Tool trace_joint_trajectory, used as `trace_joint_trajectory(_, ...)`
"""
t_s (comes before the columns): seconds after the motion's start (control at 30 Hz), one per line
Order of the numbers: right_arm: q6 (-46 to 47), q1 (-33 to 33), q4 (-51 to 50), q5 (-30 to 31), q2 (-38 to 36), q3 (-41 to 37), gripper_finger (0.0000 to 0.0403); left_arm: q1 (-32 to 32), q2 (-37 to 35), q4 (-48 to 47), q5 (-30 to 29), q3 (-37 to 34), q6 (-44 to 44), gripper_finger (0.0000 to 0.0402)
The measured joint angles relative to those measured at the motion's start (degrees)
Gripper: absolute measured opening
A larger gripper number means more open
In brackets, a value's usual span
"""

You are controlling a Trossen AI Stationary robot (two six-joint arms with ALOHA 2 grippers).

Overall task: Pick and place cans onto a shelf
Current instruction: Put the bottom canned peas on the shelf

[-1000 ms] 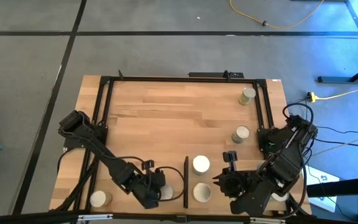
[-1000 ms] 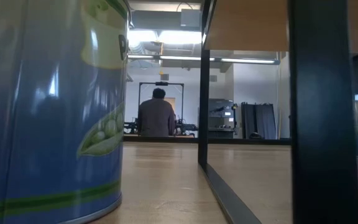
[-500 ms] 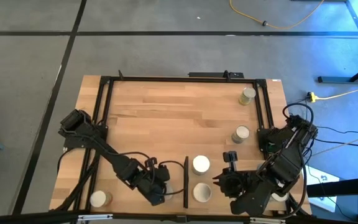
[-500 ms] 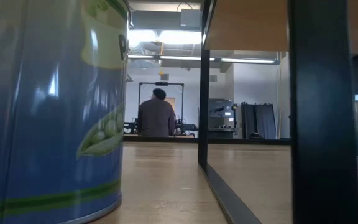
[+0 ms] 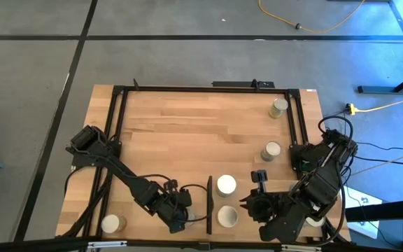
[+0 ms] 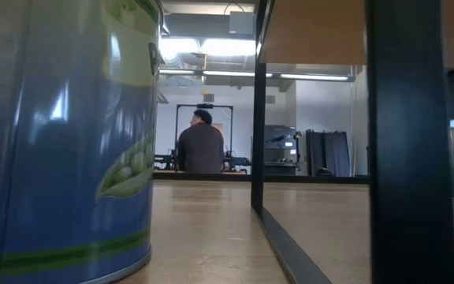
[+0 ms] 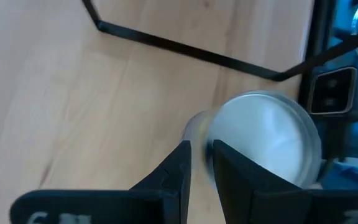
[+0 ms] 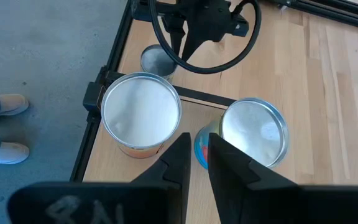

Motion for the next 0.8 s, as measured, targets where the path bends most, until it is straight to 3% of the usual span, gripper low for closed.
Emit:
trace_joint_trajectory(0.27,0.02,0.00,0.00,0.00,0.00,0.00,0.0057,0.07,1.17,0.78,1.97,0.20,0.27,0.0058)
trace_joint_trajectory(0.47,0.02,0.00,0.00,0.02,0.00,0.00,0.0057,0.79,1.20,0.54,2.96,0.20,0.51,0.0008)
trace_joint_trajectory(0.8,0.02,0.00,0.00,-0.05,0.00,0.00,0.0057,2.79,-1.57,-2.30,2.17,-0.02,2.43,0.0001)
